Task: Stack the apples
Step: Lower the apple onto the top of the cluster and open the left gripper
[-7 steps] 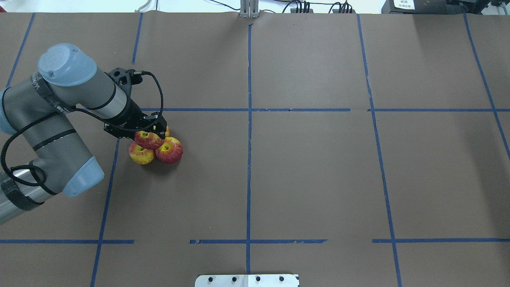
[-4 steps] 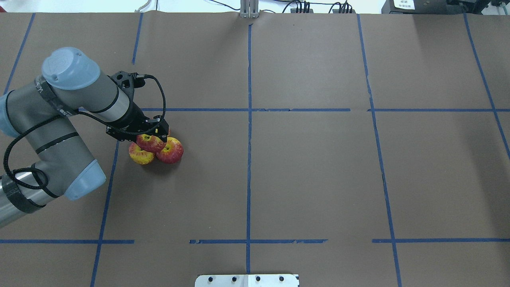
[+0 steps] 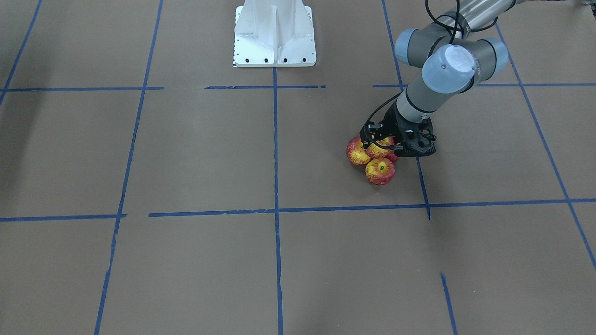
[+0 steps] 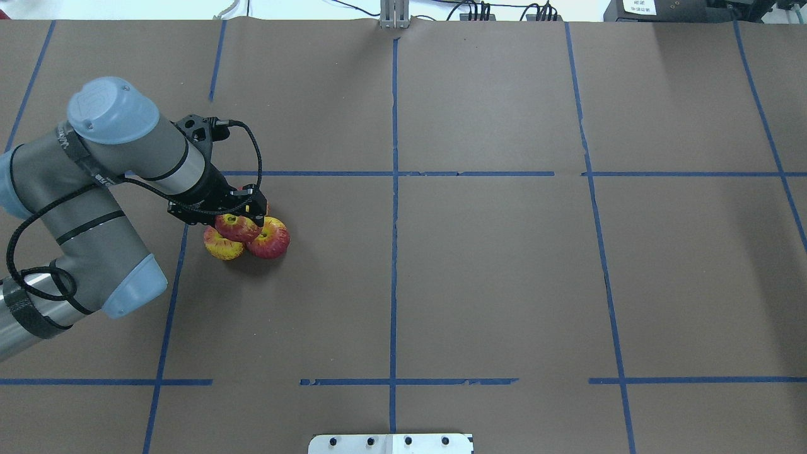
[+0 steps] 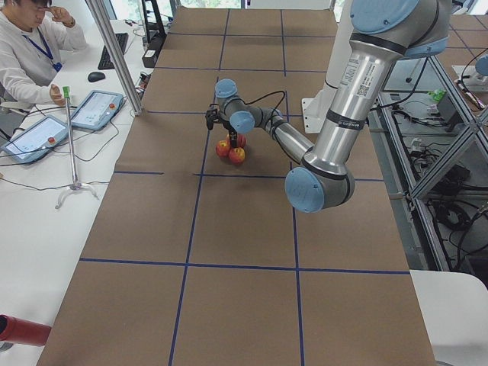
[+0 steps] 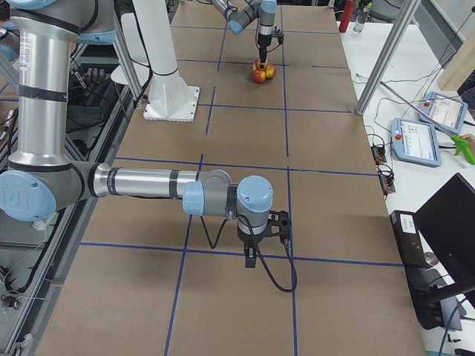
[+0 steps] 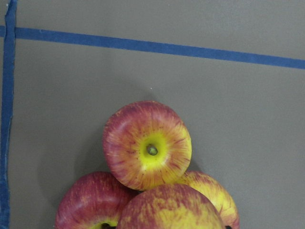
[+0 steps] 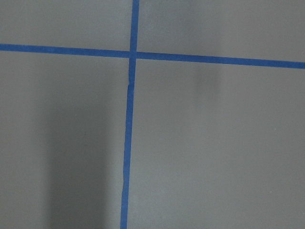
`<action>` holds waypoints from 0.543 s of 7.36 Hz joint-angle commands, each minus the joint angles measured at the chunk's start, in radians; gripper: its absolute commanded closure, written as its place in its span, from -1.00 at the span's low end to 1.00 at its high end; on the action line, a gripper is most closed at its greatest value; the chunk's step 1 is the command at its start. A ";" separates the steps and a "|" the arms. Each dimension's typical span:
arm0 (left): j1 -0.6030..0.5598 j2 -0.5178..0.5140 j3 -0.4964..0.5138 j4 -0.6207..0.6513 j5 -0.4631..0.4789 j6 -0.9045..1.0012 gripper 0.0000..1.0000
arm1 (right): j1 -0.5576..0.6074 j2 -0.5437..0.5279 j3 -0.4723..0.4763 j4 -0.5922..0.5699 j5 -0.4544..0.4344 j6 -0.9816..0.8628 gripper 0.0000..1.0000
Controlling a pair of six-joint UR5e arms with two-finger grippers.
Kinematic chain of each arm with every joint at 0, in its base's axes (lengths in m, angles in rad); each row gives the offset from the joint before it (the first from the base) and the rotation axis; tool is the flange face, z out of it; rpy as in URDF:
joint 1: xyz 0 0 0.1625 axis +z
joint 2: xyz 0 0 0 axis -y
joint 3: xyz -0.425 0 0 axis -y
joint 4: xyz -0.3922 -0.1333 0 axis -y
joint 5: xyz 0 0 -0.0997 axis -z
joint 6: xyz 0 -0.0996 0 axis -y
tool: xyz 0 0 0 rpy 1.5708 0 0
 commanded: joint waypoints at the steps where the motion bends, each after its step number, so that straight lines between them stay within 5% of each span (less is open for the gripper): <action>1: 0.001 0.000 -0.002 -0.001 0.000 0.000 -1.00 | 0.000 0.000 0.000 0.000 0.000 0.000 -1.00; 4: -0.031 0.029 -0.124 0.090 -0.002 0.014 -1.00 | 0.000 0.000 0.000 0.000 0.000 0.000 -1.00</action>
